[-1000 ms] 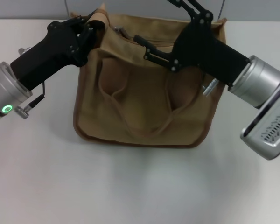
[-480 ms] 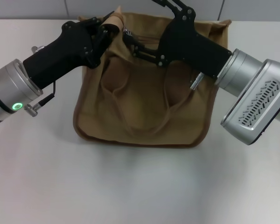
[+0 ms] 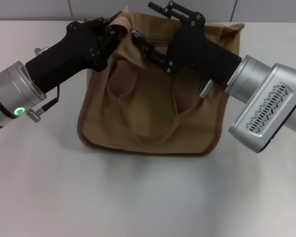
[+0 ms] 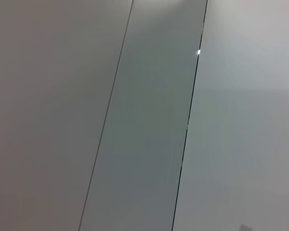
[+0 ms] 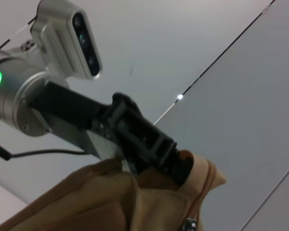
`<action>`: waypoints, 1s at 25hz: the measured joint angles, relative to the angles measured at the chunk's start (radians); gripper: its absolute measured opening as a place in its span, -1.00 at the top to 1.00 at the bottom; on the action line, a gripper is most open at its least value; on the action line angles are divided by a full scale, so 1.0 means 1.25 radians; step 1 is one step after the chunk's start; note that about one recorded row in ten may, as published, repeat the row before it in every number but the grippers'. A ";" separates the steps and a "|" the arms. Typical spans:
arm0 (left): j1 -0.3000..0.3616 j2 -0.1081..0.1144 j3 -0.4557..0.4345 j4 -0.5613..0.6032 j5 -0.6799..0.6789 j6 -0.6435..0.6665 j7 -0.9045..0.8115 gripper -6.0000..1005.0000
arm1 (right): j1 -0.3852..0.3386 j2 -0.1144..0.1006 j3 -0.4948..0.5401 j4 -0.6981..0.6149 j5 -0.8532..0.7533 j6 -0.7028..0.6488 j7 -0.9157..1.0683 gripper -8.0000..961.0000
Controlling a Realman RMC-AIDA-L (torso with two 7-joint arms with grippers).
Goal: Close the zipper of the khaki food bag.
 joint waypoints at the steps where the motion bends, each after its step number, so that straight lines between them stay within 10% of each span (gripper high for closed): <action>1: 0.000 0.000 0.000 0.000 0.000 0.001 0.000 0.86 | 0.001 0.000 0.000 0.000 0.000 0.004 0.000 -0.65; 7: 0.000 0.000 0.000 -0.003 0.000 0.003 0.000 0.85 | 0.004 0.000 0.001 0.000 -0.028 0.008 -0.002 -0.24; 9: 0.000 0.000 0.000 -0.003 0.000 0.004 0.000 0.85 | 0.005 0.000 0.001 0.000 -0.029 0.009 -0.002 0.29; 14: 0.000 0.000 -0.001 -0.004 0.000 0.004 0.001 0.84 | 0.003 0.000 0.001 0.000 -0.030 0.008 -0.002 0.69; 25: 0.032 0.005 -0.012 0.007 -0.028 -0.003 0.000 0.82 | -0.018 0.000 0.001 -0.008 -0.027 0.010 0.006 0.97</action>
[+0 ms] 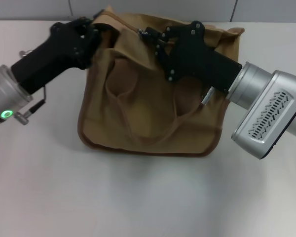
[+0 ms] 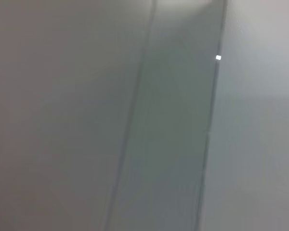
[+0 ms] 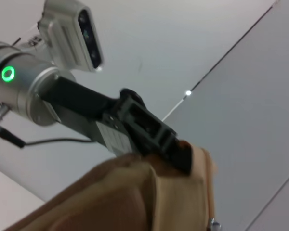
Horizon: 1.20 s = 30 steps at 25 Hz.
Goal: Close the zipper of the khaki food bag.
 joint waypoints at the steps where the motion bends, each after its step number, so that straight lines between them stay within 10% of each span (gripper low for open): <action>1: 0.009 0.001 0.000 0.005 -0.012 -0.002 -0.001 0.82 | -0.004 0.000 0.001 -0.002 0.001 0.002 0.001 0.97; 14: 0.078 0.003 -0.006 0.071 -0.077 -0.037 -0.016 0.80 | -0.115 0.000 0.022 -0.058 0.001 0.007 0.049 0.98; 30: 0.075 0.004 0.036 0.074 -0.077 -0.034 -0.016 0.78 | -0.269 -0.004 0.115 -0.145 -0.002 -0.099 0.506 0.84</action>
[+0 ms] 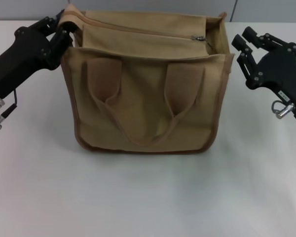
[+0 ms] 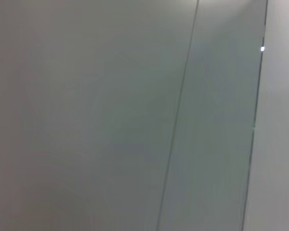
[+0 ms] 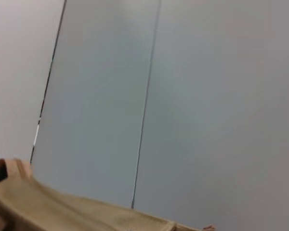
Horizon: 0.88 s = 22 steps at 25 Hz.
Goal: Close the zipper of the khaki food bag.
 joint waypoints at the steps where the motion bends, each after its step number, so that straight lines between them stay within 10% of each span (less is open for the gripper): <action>1: 0.000 0.000 0.000 0.000 0.000 0.000 0.000 0.78 | 0.000 0.000 0.000 0.000 0.000 0.000 0.000 0.82; 13: 0.134 0.008 0.127 0.336 0.004 0.232 -0.161 -0.05 | -0.054 -0.004 -0.049 -0.059 -0.044 -0.159 0.160 0.02; 22: 0.207 0.015 0.201 0.364 0.136 0.252 -0.076 -0.65 | -0.094 -0.013 -0.200 -0.295 -0.206 -0.192 0.471 -0.25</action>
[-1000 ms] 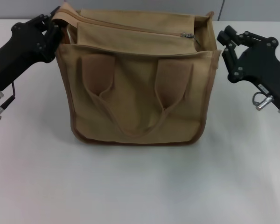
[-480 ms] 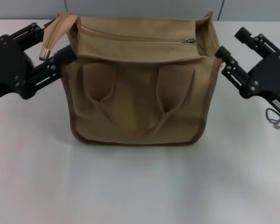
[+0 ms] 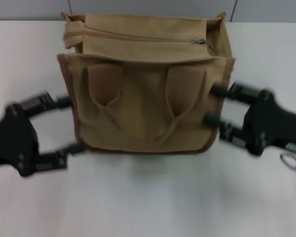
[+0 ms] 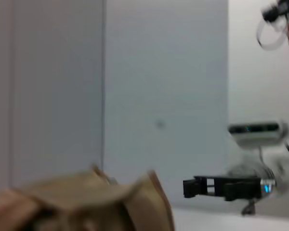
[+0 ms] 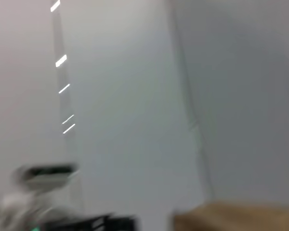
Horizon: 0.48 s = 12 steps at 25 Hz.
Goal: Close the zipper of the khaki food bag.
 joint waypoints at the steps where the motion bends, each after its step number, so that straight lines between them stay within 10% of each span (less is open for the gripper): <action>1: 0.002 -0.004 0.000 -0.002 0.019 -0.001 0.015 -0.69 | 0.003 0.000 0.000 -0.012 -0.045 -0.002 0.015 -0.25; 12: -0.019 -0.013 0.004 -0.068 0.164 -0.010 0.078 -0.67 | 0.035 0.007 -0.002 -0.041 -0.263 0.007 0.045 -0.29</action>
